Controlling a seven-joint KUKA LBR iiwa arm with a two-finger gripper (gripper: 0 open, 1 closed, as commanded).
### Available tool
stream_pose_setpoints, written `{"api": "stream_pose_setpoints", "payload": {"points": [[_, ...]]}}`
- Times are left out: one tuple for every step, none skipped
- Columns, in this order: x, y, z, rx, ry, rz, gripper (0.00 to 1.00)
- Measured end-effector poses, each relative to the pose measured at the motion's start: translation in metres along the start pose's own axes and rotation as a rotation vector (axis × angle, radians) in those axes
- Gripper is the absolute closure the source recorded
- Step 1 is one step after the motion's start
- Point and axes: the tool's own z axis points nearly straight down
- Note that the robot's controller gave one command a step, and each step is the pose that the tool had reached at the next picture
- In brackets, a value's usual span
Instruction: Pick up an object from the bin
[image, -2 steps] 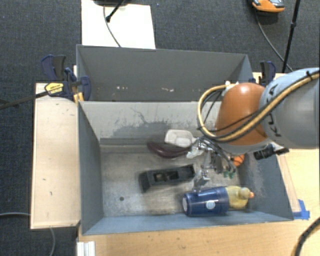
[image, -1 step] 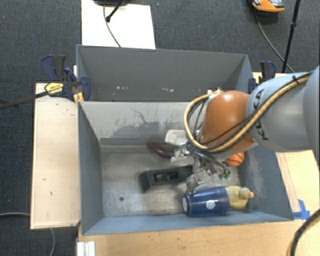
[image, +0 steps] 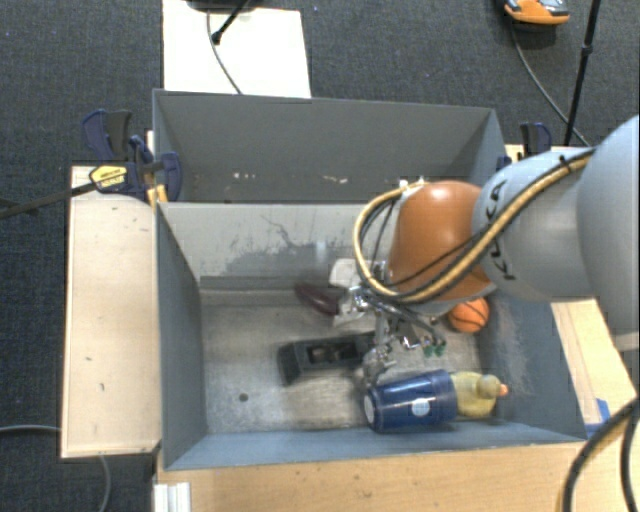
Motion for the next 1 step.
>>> {"api": "stream_pose_setpoints", "payload": {"points": [[-0.013, 0.0201, 0.0043, 0.005, 0.01, 0.026, 1.0]]}}
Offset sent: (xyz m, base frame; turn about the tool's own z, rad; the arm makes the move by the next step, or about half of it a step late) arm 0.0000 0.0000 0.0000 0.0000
